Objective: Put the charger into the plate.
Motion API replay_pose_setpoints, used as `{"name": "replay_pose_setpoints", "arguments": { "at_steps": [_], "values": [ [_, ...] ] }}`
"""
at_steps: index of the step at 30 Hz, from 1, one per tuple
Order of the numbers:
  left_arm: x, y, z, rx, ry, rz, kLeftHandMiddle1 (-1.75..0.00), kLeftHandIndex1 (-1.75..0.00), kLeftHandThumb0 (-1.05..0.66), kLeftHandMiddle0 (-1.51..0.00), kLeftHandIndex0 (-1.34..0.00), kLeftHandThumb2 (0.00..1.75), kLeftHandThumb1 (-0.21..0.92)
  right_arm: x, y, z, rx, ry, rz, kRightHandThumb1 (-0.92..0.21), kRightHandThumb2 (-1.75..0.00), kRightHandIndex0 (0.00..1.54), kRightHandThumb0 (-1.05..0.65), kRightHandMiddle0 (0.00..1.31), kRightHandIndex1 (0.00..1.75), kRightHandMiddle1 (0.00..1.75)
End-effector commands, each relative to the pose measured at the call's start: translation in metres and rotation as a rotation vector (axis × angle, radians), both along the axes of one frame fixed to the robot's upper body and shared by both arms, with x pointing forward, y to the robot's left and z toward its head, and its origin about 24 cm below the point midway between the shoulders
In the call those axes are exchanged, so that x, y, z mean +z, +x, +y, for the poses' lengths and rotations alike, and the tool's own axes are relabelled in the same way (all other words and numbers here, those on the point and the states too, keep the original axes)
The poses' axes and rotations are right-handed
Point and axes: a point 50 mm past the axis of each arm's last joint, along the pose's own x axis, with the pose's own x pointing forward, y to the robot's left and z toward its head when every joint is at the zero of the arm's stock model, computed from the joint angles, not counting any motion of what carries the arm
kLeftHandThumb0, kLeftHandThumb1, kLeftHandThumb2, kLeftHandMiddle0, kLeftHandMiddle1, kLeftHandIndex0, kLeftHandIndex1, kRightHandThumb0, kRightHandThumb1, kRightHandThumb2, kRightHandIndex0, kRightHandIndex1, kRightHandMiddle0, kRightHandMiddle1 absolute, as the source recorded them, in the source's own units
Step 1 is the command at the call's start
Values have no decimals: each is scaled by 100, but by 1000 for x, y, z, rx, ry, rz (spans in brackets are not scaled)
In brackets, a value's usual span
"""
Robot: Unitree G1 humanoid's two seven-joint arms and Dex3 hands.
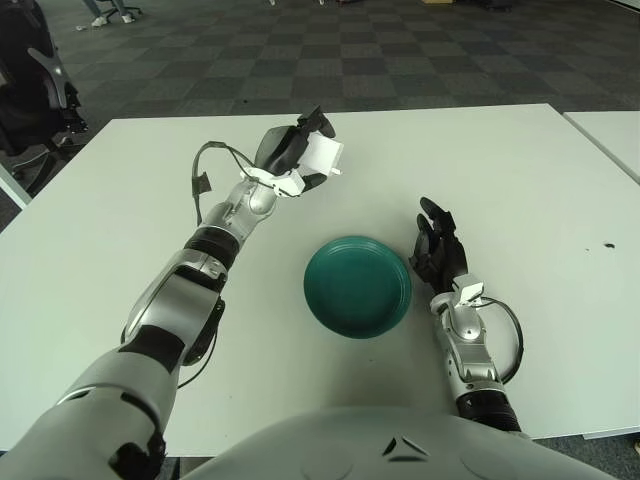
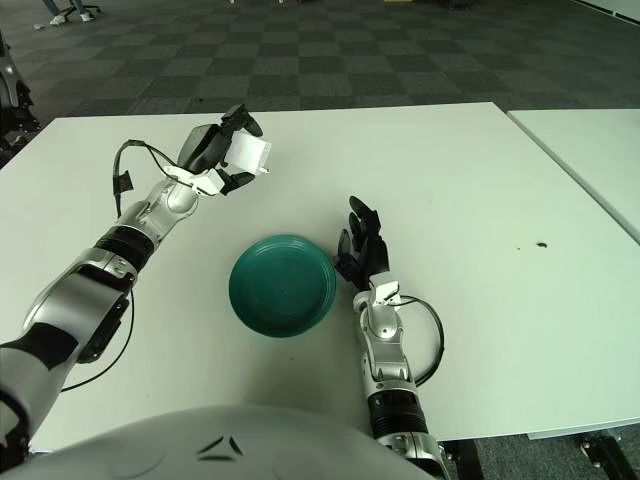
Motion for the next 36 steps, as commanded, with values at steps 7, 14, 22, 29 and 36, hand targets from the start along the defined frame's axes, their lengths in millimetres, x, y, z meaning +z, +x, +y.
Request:
{"name": "replay_pose_setpoints", "arguments": {
  "at_steps": [7, 14, 22, 29, 36],
  "values": [
    [-3, -20, -1, -112, 57, 55, -175, -175, -49, -120, -63, 134, 29, -50, -39, -6, -37, 9, 297, -92, -81, 21, -87, 0, 1, 50],
    [-3, -35, -14, -218, 79, 112, -175, -175, -47, -118, -60, 130, 33, -49, -40, -5, -30, 5, 297, -92, -81, 24, -90, 0, 2, 54],
    [-15, -55, -31, -351, 143, 198, -175, -175, -46, -118, -58, 126, 35, -48, -41, -2, -33, 18, 306, -92, -81, 23, -89, 0, 1, 54],
    [-26, -68, -38, -409, 246, 225, -175, -175, -46, -113, -56, 123, 38, -49, -42, -3, -31, -4, 300, -92, -81, 20, -83, 0, 0, 50],
    [-26, -75, -41, -447, 327, 233, -175, -175, -45, -111, -56, 122, 39, -51, -43, -4, -30, -24, 296, -92, -82, 19, -82, 0, 0, 47]
  ]
}}
